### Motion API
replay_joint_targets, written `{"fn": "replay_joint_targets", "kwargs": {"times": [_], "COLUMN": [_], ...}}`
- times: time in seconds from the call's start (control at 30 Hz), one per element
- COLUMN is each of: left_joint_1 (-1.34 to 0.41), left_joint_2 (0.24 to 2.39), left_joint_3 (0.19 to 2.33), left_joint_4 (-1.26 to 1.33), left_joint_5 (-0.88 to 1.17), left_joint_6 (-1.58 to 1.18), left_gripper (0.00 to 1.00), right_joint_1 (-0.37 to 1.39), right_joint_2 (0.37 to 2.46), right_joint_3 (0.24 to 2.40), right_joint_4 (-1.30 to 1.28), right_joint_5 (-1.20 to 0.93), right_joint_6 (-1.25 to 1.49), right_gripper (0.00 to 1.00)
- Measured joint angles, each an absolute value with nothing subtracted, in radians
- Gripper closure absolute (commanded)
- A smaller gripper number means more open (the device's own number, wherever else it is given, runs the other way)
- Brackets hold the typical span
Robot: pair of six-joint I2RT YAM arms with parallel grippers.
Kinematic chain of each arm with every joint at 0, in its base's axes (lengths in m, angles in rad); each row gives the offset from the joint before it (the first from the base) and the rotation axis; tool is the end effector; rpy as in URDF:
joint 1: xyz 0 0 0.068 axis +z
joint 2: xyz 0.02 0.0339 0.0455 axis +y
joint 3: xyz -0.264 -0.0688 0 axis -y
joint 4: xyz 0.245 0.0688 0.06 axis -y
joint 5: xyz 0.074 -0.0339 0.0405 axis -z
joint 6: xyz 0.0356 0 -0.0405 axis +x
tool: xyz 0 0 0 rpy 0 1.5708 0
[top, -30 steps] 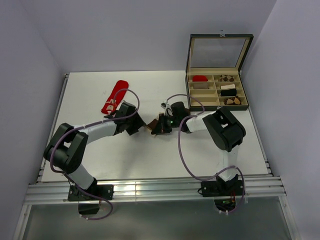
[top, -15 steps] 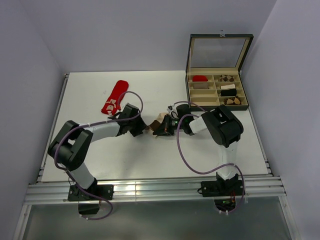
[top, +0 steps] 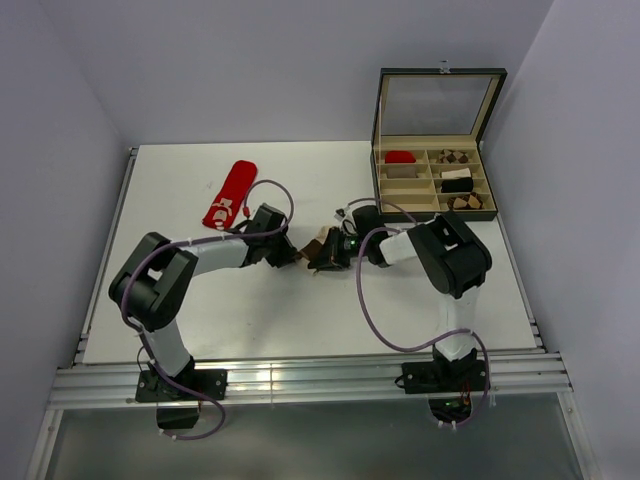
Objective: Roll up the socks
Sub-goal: Roll the sock at the center of the board.
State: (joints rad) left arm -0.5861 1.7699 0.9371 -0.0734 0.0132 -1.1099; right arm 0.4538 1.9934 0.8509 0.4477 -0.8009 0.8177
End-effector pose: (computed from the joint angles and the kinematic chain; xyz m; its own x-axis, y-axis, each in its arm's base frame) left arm 0.2905 -0.1934 0.1451 -0.7931 -0.5484 -0.2650 -0.3384 0.7585 -0.5570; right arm 0.3128 0.1810 0.0931 -0.9778 0.0881 -0.1900 -0.1279 0.4673 0.8748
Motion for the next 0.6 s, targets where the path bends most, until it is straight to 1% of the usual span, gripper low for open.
{"fn": "replay_joint_targets", "kwargs": {"times": [0.03,0.07,0.1,0.2,0.4,0.47,0.6], "left_joint_1": [-0.587,-0.588,-0.590,-0.593,-0.593,-0.593,-0.593], "left_joint_2": [1.774,1.777,1.779,1.781,1.785,1.785,1.787], "left_joint_3": [0.941,0.945,0.949,0.955,0.969,0.972,0.979], "left_joint_4": [-0.073,-0.074,-0.076,-0.083,-0.102,-0.107,-0.117], "left_joint_5": [0.014,0.014,0.013,0.007,0.004,0.004,0.004], "left_joint_6": [-1.108,-1.107,-1.103,-1.090,-1.071,-1.065,-1.058], "left_gripper": [0.74,0.75,0.75,0.75,0.75,0.76,0.76], "right_joint_1": [0.455,0.457,0.463,0.484,0.582,0.651,0.770], "right_joint_2": [1.979,1.961,1.942,1.863,1.695,1.647,1.620], "right_joint_3": [0.851,0.851,0.851,0.851,0.849,0.849,0.849], "right_joint_4": [0.426,0.402,0.379,0.300,0.152,0.139,0.143], "right_joint_5": [-0.784,-0.763,-0.741,-0.646,-0.348,-0.234,-0.086], "right_joint_6": [0.793,0.769,0.743,0.656,0.458,0.382,0.267], "right_gripper": [0.74,0.71,0.64,0.57,0.56,0.55,0.55]}}
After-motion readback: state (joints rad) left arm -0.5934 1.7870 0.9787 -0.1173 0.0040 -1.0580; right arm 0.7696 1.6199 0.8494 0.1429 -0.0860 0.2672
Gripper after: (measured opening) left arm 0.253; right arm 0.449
